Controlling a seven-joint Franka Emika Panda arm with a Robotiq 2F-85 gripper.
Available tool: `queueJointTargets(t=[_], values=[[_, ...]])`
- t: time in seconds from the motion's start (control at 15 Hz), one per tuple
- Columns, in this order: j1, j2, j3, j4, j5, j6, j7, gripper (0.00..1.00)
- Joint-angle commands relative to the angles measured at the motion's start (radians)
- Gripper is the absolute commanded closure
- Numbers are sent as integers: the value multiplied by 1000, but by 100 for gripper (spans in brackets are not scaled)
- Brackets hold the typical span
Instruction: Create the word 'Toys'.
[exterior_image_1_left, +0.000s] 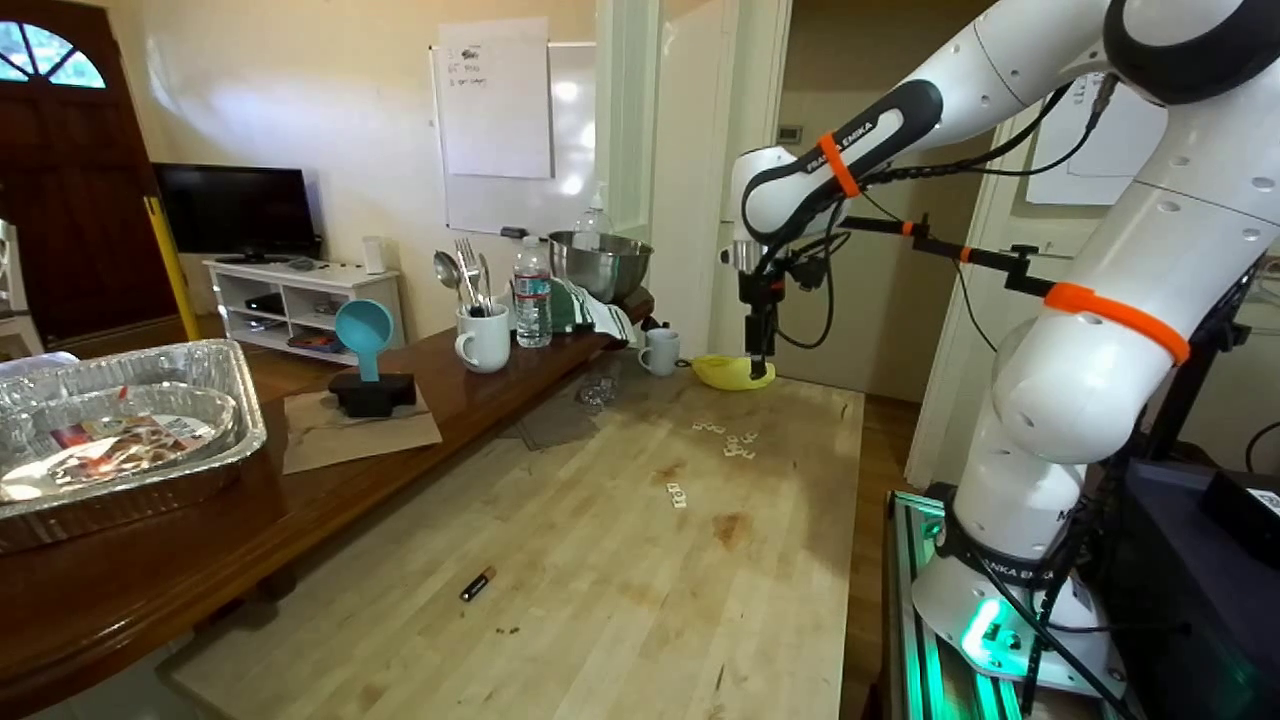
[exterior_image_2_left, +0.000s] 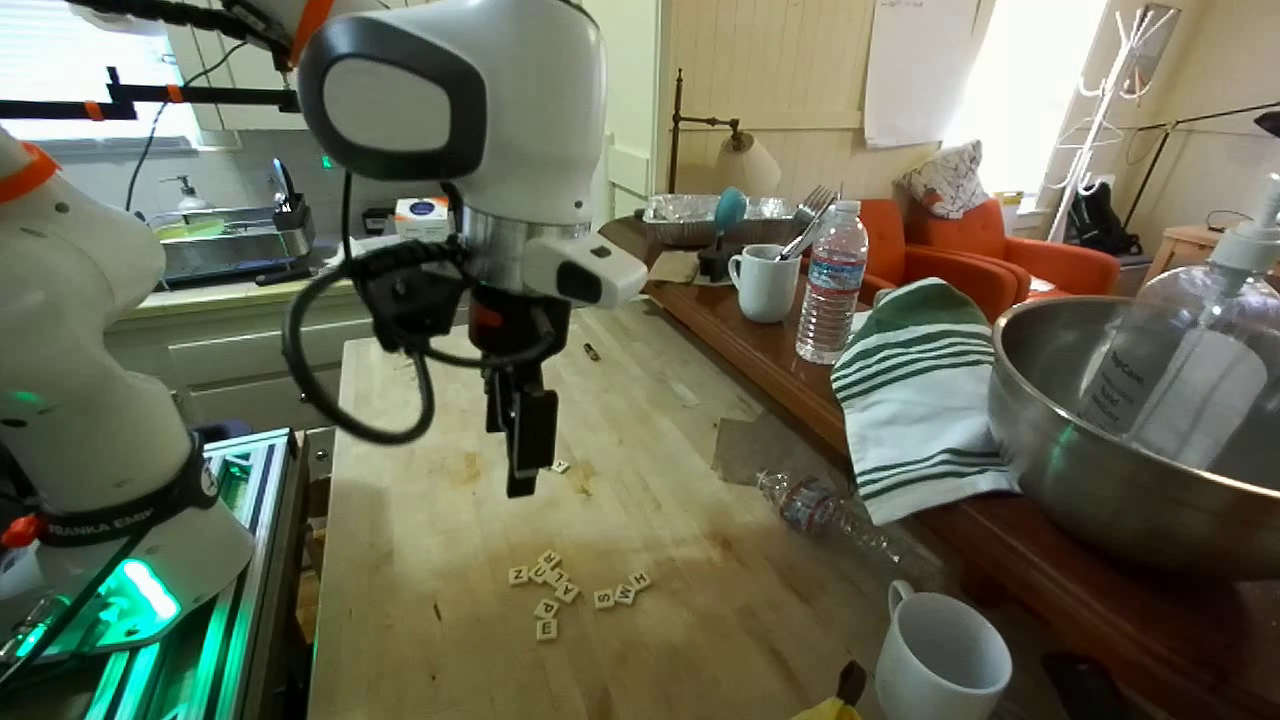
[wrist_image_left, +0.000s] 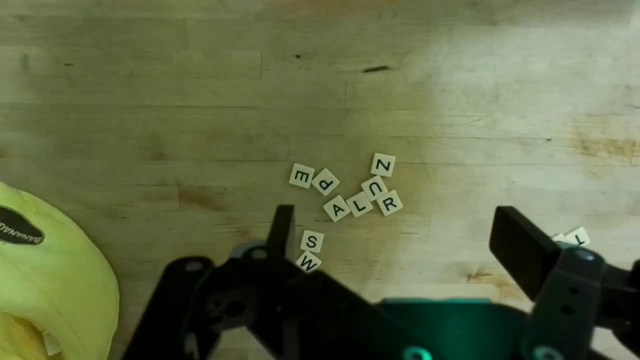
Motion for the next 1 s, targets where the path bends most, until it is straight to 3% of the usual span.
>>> queueJointTargets(t=[0.0,0.07,0.4,0.53,0.93], values=[[-11,75,-42,-52,82,174,-98,0],[-24,29,-8,-40,34,108,-50,0],[-28,68,-18,-50,68,154,-78,0],[-34,75,-12,-88,40,241,-70,0],[-5,204,-25,-70,167,387,-199,0]])
